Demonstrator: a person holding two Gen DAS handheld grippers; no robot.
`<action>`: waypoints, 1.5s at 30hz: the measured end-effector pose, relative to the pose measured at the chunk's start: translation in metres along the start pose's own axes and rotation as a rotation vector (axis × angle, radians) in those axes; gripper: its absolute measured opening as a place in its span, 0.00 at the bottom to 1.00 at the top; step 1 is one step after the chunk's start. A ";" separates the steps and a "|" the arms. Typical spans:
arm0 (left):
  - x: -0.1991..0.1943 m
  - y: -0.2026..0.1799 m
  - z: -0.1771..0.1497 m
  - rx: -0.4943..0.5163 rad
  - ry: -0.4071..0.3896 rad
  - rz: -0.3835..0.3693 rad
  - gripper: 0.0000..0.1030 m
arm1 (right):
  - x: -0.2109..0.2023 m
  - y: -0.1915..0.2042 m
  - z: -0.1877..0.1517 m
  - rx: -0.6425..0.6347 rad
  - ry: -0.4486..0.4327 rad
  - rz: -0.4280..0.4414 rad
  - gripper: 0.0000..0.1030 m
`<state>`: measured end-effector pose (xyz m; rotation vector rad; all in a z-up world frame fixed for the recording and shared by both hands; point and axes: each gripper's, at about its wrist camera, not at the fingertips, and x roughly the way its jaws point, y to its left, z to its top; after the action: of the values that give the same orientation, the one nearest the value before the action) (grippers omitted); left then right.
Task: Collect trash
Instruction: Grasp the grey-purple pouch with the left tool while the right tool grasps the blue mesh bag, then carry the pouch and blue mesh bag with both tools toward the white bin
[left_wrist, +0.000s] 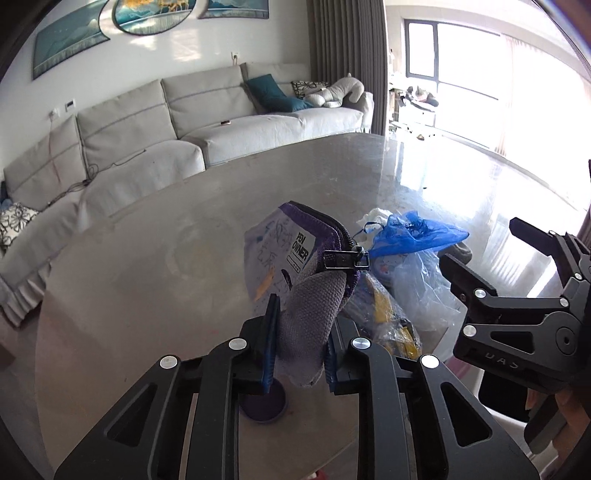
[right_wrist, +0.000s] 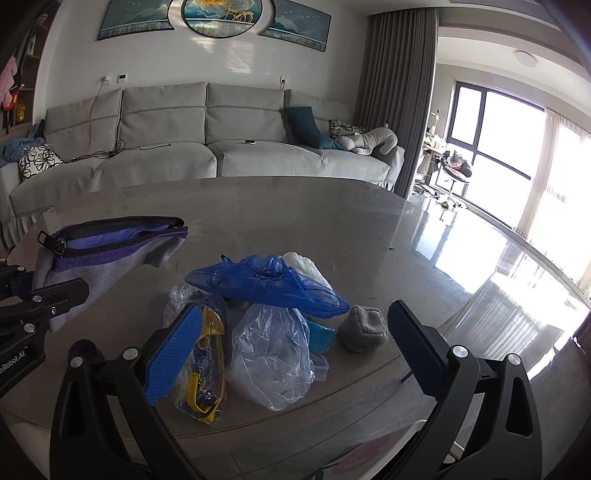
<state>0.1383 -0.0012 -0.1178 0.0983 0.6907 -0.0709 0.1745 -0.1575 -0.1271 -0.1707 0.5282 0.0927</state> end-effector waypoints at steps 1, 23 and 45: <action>0.000 -0.001 0.001 -0.001 -0.005 0.002 0.19 | 0.007 0.002 0.002 -0.008 0.006 -0.002 0.97; -0.017 0.009 0.013 -0.063 -0.070 -0.003 0.19 | 0.035 -0.001 0.015 0.063 0.079 0.208 0.02; -0.066 0.000 0.023 -0.050 -0.191 -0.036 0.20 | -0.035 -0.036 0.059 0.156 -0.095 0.185 0.02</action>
<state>0.1017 -0.0018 -0.0583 0.0299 0.5027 -0.0965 0.1784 -0.1834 -0.0543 0.0351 0.4533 0.2379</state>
